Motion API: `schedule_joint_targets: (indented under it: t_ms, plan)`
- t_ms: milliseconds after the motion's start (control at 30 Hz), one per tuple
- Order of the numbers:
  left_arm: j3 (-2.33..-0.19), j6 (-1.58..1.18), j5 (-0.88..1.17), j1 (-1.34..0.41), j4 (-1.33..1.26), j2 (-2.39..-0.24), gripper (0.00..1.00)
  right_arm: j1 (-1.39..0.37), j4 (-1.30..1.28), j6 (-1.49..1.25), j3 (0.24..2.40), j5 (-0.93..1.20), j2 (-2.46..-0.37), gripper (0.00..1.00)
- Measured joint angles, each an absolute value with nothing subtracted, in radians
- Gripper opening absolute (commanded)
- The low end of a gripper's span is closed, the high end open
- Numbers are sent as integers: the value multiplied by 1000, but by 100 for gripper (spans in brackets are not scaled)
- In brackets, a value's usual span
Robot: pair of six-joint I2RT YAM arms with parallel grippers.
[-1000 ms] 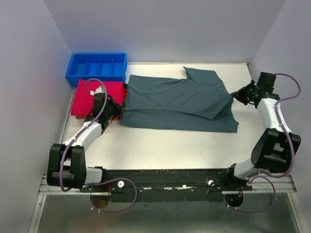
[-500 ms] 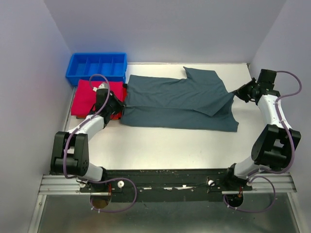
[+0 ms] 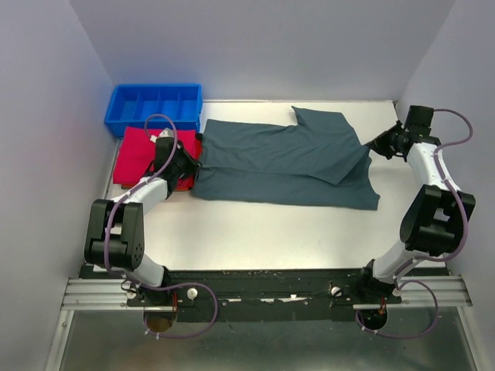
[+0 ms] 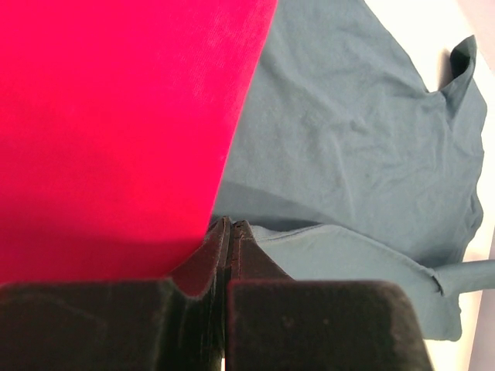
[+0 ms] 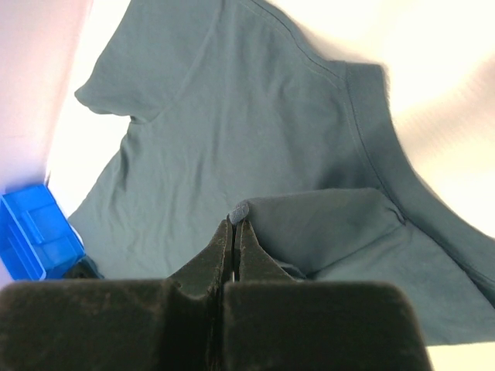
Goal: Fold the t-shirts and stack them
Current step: Fold the flattened tshirt in 1/3 of the way
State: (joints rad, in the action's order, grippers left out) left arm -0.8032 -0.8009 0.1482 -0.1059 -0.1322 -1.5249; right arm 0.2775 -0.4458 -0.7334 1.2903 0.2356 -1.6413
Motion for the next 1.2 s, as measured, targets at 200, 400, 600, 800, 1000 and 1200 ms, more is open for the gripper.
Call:
schedule_joint_targets:
  t_ms: [200, 400, 600, 800, 1000, 1200]
  plan:
    - [-878, -801, 149, -106, -132, -1566, 77, 249, -467, -744, 1415, 217, -1723, 65]
    - [-920, -796, 160, -106, -122, -1582, 78, 239, -478, -736, 1438, 190, -1732, 61]
    - [-870, -797, 141, -138, -70, -1429, 63, 239, -459, -776, 1106, 105, -1434, 43]
    - [-674, -845, 102, -189, -62, -1145, 63, 239, -449, -840, 796, -42, -1106, 43]
    - [-503, -903, 7, -191, -21, -956, 62, 242, -451, -899, 637, -97, -1061, 43]
    - [-416, -952, -34, -191, -20, -921, 62, 242, -410, -952, 596, -96, -1143, 44]
